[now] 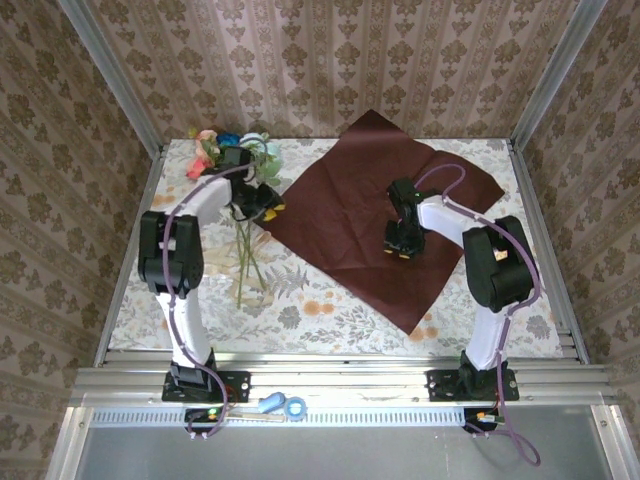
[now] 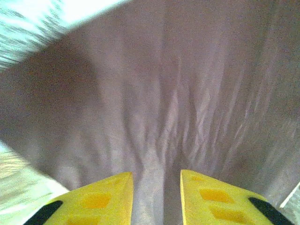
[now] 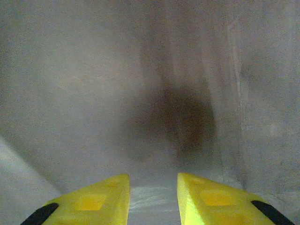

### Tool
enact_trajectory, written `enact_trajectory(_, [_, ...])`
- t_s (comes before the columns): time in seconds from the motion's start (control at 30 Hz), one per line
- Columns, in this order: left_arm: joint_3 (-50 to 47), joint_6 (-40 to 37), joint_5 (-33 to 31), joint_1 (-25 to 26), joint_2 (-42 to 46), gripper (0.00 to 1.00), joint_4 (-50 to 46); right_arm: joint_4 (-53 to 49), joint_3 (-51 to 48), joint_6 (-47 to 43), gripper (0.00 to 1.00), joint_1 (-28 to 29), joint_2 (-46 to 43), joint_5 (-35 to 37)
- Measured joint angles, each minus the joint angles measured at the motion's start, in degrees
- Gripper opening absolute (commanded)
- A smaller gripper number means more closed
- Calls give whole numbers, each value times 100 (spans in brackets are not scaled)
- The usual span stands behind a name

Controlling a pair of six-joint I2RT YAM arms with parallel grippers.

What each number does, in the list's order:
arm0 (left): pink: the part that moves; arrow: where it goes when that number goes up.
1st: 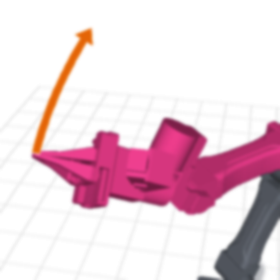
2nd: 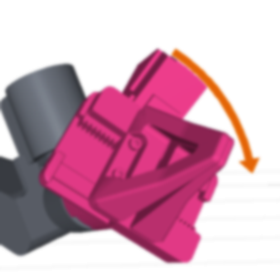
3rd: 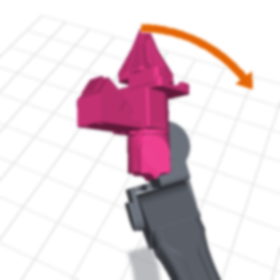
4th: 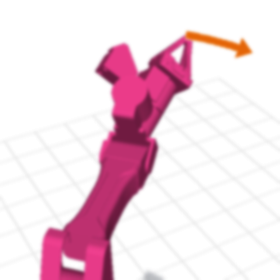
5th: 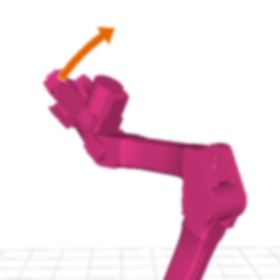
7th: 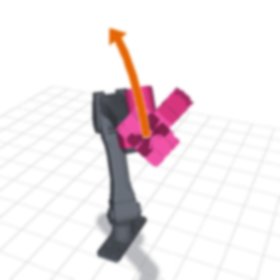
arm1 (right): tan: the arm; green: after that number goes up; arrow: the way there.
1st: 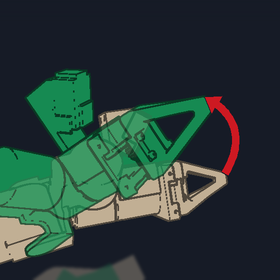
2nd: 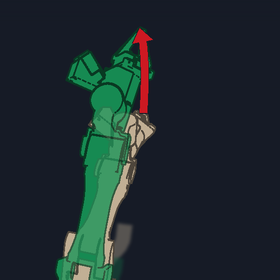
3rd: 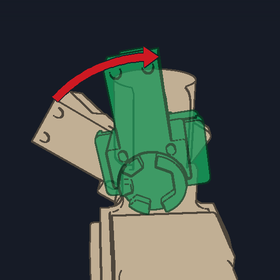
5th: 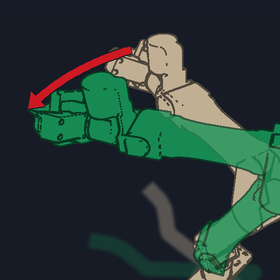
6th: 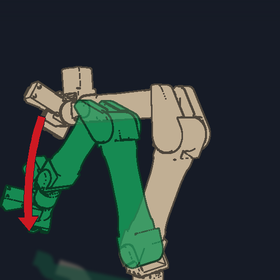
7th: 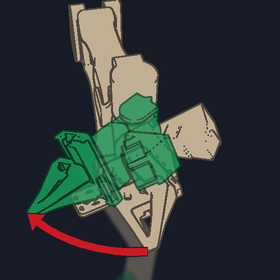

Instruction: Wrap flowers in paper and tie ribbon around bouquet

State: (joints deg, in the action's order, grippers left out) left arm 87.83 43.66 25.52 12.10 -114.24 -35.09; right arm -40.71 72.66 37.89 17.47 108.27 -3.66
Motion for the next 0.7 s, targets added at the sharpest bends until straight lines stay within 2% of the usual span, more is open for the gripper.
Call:
enact_trajectory(0.1, [210,-551,-380,-367,-57,20,-411,-4,-116,87,33,15,20,0])
enact_trajectory(0.2, [420,-1058,-706,-584,-254,31,-776,-2,-251,153,33,44,17,9])
enact_trajectory(0.3, [664,-1482,-990,-586,-529,36,-990,26,-321,197,33,50,-44,9])
enact_trajectory(0.43, [1075,-1956,-1353,-457,-935,38,-1163,24,-439,269,33,68,-129,7])
enact_trajectory(0.53, [1333,-2188,-1532,-385,-1180,36,-1250,26,-444,282,33,70,-129,7])
enact_trajectory(0.7, [1506,-2461,-1661,-339,-1453,26,-1311,26,-444,284,33,70,-129,7])
